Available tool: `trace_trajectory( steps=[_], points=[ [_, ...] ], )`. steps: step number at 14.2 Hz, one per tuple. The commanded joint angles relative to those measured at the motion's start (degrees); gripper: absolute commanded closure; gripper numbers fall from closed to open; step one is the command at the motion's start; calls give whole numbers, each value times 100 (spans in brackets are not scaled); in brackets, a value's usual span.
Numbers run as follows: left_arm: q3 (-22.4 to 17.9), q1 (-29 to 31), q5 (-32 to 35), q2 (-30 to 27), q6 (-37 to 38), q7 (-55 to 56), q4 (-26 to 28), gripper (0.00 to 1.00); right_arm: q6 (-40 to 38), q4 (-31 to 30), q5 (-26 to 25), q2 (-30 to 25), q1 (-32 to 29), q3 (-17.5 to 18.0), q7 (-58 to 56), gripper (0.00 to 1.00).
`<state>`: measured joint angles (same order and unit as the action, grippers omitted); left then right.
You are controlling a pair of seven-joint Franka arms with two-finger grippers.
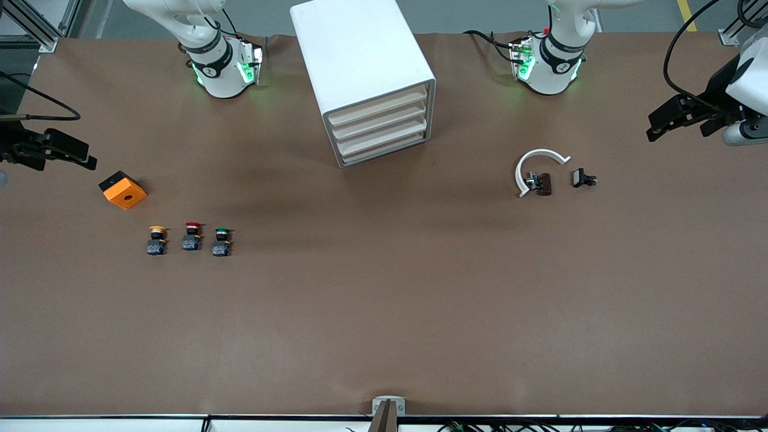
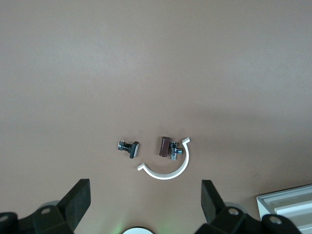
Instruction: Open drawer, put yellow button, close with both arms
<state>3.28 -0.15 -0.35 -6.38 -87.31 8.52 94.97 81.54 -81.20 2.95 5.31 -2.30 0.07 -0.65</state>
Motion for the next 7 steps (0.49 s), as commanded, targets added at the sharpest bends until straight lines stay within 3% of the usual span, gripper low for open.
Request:
trace_trajectory(
  steps=[1,4,7],
  points=[
    [-29,-20,44,58,136,-114,-181,0,-94,192,-5,93,-68,64,21,0],
    [-20,-20,44,163,136,-114,-216,0,-94,192,-154,93,-42,90,3,0],
    [-20,-38,53,881,258,-114,-899,0,-103,192,-216,93,-24,99,-14,0]
  ],
)
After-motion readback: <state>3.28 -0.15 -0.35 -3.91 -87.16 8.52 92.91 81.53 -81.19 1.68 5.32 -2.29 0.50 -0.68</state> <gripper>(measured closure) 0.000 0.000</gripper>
